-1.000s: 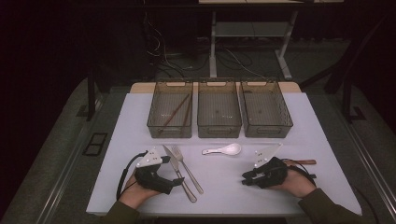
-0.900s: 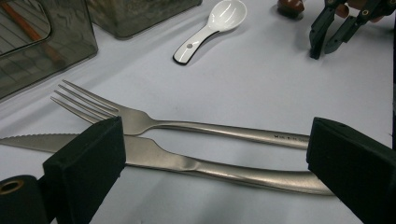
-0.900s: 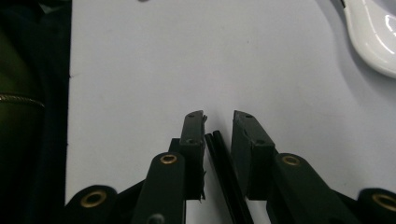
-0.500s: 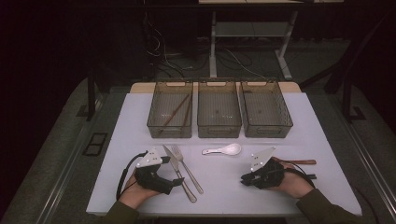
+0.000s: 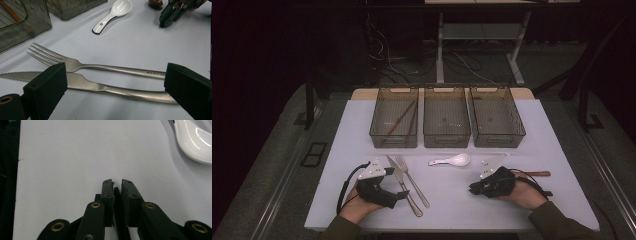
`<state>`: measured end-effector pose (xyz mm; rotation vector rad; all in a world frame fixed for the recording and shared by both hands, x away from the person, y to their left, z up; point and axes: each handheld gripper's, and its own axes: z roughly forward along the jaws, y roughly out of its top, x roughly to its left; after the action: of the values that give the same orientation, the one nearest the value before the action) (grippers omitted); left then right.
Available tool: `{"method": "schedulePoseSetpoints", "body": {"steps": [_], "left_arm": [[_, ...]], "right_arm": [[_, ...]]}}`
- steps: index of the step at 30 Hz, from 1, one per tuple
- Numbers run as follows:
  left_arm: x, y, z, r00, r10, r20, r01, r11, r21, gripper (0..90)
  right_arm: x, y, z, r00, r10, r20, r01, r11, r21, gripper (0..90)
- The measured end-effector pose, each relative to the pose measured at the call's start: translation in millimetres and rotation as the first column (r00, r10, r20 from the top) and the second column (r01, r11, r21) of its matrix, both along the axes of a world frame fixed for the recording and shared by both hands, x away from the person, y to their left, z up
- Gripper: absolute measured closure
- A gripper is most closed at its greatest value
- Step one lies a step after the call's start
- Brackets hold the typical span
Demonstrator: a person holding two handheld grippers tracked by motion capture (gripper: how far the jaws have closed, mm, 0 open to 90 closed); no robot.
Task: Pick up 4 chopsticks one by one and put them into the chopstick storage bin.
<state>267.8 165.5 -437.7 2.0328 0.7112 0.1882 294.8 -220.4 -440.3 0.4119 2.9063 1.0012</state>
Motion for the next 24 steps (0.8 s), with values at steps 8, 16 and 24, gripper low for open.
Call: {"method": "schedulePoseSetpoints", "body": {"steps": [8, 16, 24], "left_arm": [[0.2, -0.9, -0.1, 1.0, 0.0, 0.0, 0.0, 1.0, 0.0, 4.0], [0.2, -0.2, 0.1, 1.0, 0.0, 0.0, 0.0, 1.0, 0.001, 4.1], [0.3, 0.2, -0.1, 1.0, -0.004, 0.001, 0.004, 1.0, 0.004, 4.0]], "right_arm": [[8.7, 1.3, -0.3, 0.9992, -0.033, 0.022, 0.033, 0.999, -0.004, 80.3], [24.6, 4.8, 0.3, 0.9961, -0.081, 0.035, 0.081, 0.997, 0.003, 83.9], [29.9, 6.6, -1.9, 0.9959, -0.089, 0.015, 0.089, 0.996, 0.016, 83.6]]}}
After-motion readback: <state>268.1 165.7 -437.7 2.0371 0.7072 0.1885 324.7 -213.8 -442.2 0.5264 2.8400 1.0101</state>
